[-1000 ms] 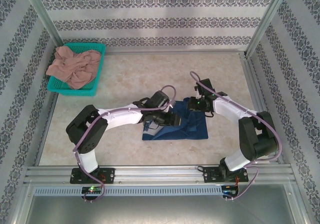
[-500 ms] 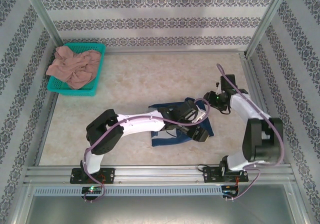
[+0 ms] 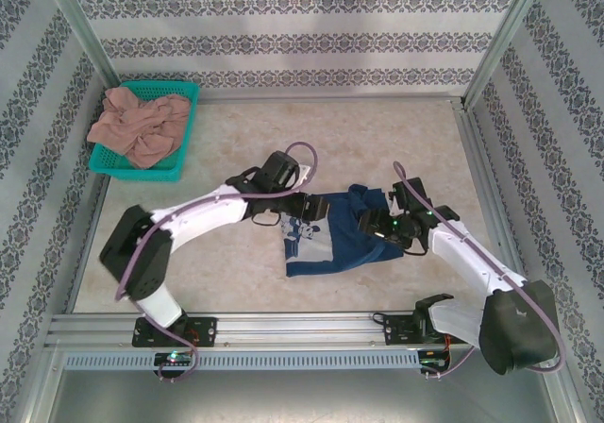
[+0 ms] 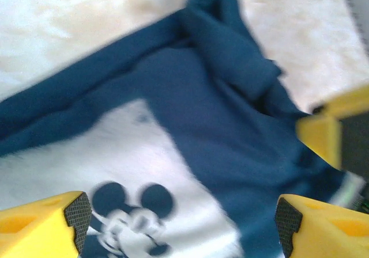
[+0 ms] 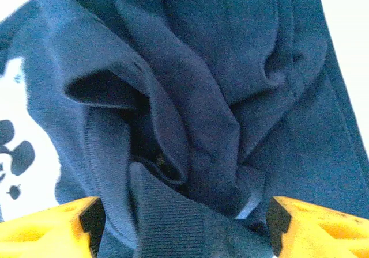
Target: Fold the inside-out t-shirt
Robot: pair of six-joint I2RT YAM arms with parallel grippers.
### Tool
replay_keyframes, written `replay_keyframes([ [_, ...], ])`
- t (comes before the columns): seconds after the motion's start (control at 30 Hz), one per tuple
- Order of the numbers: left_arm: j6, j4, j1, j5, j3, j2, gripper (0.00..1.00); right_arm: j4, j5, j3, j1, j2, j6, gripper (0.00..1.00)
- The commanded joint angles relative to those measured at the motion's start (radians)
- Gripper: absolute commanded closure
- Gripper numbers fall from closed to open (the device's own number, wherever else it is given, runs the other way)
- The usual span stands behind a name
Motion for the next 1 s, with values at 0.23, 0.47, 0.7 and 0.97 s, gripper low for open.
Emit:
replay_keyframes([
  [0.23,0.044,-0.161,-0.005,0.052,0.111,0.253,0.17,0.143,0.042,-0.032,-0.091,0.167,0.013,0.48],
  [0.47,-0.083,-0.068,-0.074,0.071,-0.312,-0.081,0.17,0.258,-0.063,0.179,-0.06,0.435,-0.13,0.58],
  [0.7,0.014,-0.019,-0.088,-0.05,-0.344,-0.298,0.16,0.152,-0.084,0.435,-0.012,0.525,-0.265,0.54],
  [0.97,0.367,-0.047,0.135,-0.043,-0.068,-0.037,0.16,0.153,-0.118,0.311,-0.038,0.407,-0.277,0.37],
])
